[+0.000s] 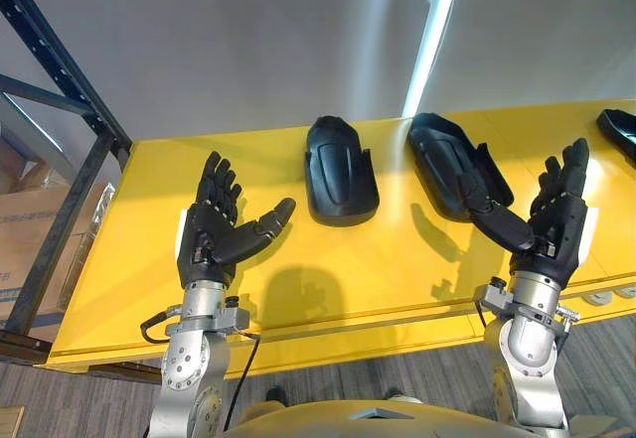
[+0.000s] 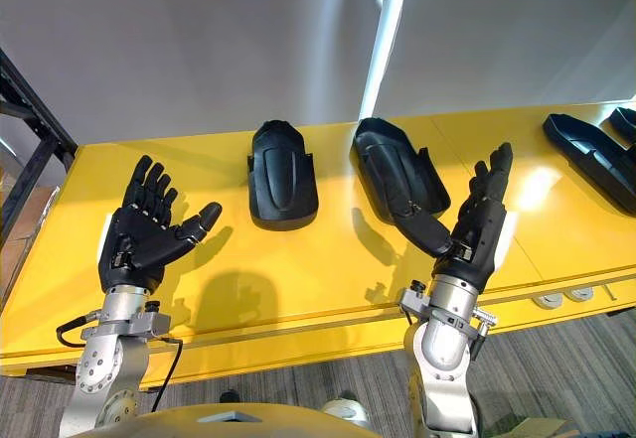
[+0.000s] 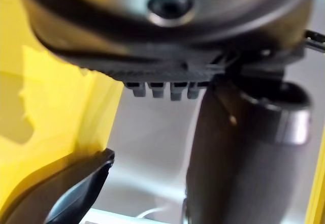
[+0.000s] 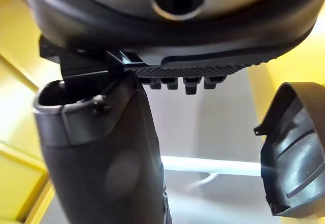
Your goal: Walk over and take three plastic housings, then place them on the shelf
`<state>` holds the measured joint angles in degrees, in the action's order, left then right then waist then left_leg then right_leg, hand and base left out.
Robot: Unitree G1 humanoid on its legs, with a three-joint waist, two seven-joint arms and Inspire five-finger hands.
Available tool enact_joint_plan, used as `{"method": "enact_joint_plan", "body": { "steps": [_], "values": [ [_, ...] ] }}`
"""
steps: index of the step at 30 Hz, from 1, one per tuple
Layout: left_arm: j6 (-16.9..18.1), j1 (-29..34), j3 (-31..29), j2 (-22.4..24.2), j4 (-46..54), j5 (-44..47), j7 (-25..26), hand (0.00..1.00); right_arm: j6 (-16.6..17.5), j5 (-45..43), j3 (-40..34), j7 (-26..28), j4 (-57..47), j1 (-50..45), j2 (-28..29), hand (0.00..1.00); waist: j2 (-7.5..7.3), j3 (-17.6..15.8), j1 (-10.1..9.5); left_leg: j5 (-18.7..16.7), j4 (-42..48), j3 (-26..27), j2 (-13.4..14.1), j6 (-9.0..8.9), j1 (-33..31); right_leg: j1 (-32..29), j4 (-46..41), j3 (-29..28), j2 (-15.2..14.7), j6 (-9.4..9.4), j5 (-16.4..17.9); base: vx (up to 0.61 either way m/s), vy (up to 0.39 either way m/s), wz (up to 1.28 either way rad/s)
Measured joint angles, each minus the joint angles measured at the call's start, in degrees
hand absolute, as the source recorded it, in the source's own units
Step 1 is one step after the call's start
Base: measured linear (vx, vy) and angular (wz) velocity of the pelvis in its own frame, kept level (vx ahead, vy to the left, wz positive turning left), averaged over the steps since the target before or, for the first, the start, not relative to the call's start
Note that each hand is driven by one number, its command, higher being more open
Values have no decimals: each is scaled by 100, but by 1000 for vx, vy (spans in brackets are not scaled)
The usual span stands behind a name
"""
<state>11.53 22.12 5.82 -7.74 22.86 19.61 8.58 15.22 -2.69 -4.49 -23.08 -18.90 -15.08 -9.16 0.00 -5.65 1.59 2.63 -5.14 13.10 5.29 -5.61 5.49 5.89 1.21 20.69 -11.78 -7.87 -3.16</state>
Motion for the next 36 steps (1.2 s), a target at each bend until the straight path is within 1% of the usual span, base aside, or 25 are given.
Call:
{"method": "enact_joint_plan", "body": {
  "steps": [1,2,8,12,14,16,17,18,19,21,24,26,27,28,30,31,33,36],
  "values": [
    [1,-22,0,-5,0,0,86,100,-62,2,0,25,0,145,-96,100,0,1,-7,2,0,-7,-1,2,-1,3,-2,9,-1,-1,-1,0,0,0],
    [596,-20,-389,100,258,5,343,100,-235,-93,68,278,78,425,-191,100,-101,113,-127,67,-2,-158,-55,44,-9,96,-7,183,-26,4,0,0,0,0],
    [596,-20,-388,102,258,0,378,100,-234,-93,68,305,219,408,-190,100,-101,115,-113,96,-2,-181,-61,60,-16,98,-8,186,-26,6,-2,0,0,1],
    [623,-25,-384,112,257,-230,653,100,-234,-82,68,607,336,182,-170,100,-101,109,-95,147,-1,-269,-65,64,-84,85,-13,227,-21,9,-2,-3,0,11],
    [674,-28,-379,113,257,-258,849,100,-235,13,72,866,335,133,-170,100,-100,70,-95,159,-2,-307,-62,64,-111,72,-26,240,-14,16,3,-28,-2,7],
    [725,-38,-363,113,258,-477,1023,100,-235,106,77,1123,334,184,-185,100,-107,-4,-124,144,-2,-329,-59,44,-115,73,-44,238,-7,38,23,-42,0,3],
    [746,-92,-346,113,258,-478,1118,100,-235,253,92,1257,333,271,-257,100,-113,-95,-134,147,-2,-334,-57,73,-115,72,-54,228,-6,67,54,-48,2,2],
    [746,-133,-345,113,258,-485,1167,100,-236,310,109,1337,332,319,-316,100,-114,-140,-142,153,-2,-336,-56,79,-117,67,-57,222,-4,49,67,-58,1,-1],
    [747,-183,-355,113,258,-626,1281,100,-236,606,186,1482,327,396,-492,100,-123,-209,-144,161,-2,-332,-55,87,-117,60,-57,197,1,42,72,-51,3,-2],
    [817,-191,-354,106,259,-681,1315,100,-232,1043,329,1679,313,467,-745,100,-160,-249,-164,160,-2,-321,-55,91,-120,52,-56,166,6,30,78,-18,3,-2],
    [833,-190,-359,92,347,-675,1310,100,-163,1317,330,1791,250,473,-973,100,-231,-291,-218,155,-2,-322,-60,105,-164,22,-58,141,6,-36,53,24,5,3],
    [834,-188,-362,76,438,-671,1297,100,-56,1313,310,1853,245,476,-1130,100,-276,-317,-236,176,-1,-350,-60,126,-187,19,-83,133,4,-27,19,47,12,12],
    [834,-191,-362,45,462,-672,1259,100,45,1298,252,2047,223,479,-1248,100,-295,-328,-228,196,1,-388,-56,96,-188,20,-143,26,-1,-30,19,61,33,16],
    [834,-189,-362,28,462,-673,1249,100,69,1299,242,2153,198,489,-1302,100,-302,-332,-234,196,2,-390,-54,95,-179,19,-165,-43,-2,-30,19,50,37,13],
    [835,-185,-376,-30,462,-673,1239,100,218,1298,262,2637,5,522,-1521,100,-306,-345,-298,178,1,-350,-47,88,-116,19,-226,-192,-4,-30,19,26,29,-6],
    [835,-184,-381,-30,462,-673,1239,100,236,1298,278,2685,-22,529,-1553,100,-306,-345,-305,166,1,-344,-48,85,-112,20,-228,-210,-6,-30,19,3,19,-10],
    [834,-183,-434,-64,462,-673,1238,100,310,1291,375,3023,-208,600,-1722,100,-305,-357,-303,72,-1,-333,-47,90,-107,21,-234,-226,-10,-33,23,-27,11,-3],
    [834,-186,-446,-190,462,-678,1220,100,424,1236,551,3342,-232,738,-1934,100,-354,-399,-309,70,-2,-267,-41,93,-105,23,-235,-234,-20,-100,119,-25,-3,-1]
  ]
}}
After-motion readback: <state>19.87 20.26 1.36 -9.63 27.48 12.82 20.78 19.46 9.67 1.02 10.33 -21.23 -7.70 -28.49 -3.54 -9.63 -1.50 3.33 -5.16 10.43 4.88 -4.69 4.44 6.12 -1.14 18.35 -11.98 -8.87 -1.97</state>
